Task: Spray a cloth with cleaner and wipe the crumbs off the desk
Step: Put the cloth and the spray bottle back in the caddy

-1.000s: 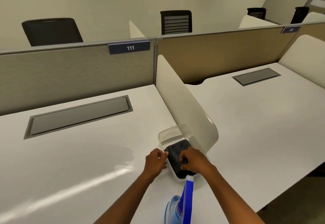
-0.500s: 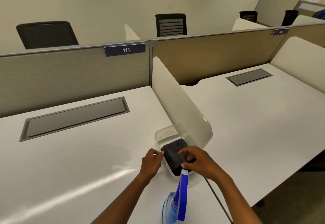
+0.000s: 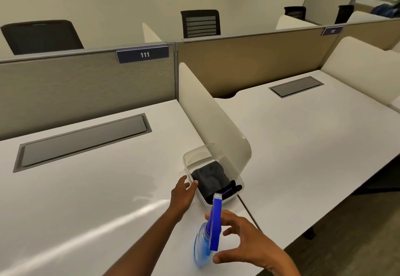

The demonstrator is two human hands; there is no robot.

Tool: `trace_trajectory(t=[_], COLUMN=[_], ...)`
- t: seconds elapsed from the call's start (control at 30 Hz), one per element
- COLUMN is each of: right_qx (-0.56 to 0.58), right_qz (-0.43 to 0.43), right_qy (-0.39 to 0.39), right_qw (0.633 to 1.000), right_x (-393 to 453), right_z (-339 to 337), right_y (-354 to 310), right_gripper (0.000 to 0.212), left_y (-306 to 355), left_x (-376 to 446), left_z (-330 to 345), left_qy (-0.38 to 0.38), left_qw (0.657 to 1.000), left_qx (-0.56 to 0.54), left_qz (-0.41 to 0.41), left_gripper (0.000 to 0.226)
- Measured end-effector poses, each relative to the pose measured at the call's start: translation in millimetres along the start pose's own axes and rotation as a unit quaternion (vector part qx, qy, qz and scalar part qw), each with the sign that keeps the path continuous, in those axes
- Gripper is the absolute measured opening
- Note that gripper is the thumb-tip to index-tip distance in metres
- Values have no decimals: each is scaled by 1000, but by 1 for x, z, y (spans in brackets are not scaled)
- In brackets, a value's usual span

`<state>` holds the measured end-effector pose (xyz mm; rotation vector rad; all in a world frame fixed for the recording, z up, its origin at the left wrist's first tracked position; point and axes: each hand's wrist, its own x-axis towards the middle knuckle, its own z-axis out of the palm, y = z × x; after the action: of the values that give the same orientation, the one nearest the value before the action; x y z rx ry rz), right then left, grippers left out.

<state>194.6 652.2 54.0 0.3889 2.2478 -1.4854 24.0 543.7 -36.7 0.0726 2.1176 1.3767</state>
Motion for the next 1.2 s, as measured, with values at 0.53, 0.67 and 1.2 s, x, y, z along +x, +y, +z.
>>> trace_trajectory(t=[0.53,0.67,1.2], right_qx=[18,1,13], right_qz=[-66,-95,-206], right_qy=[82,92,256], right_qw=[994,991,945], right_x=[14,18,49], right_z=[4,-7,-98], right_y=[-3,-16,-114], right_gripper=[49,49,61], left_y=[2,6,9], left_x=[-6,-7,-5], left_z=[7,5,-7], left_qy=[8,6,-13], left_qw=[999,999,999], left_qx=[29,31,16], left_qz=[19,24,31], left_gripper=[55,55,57])
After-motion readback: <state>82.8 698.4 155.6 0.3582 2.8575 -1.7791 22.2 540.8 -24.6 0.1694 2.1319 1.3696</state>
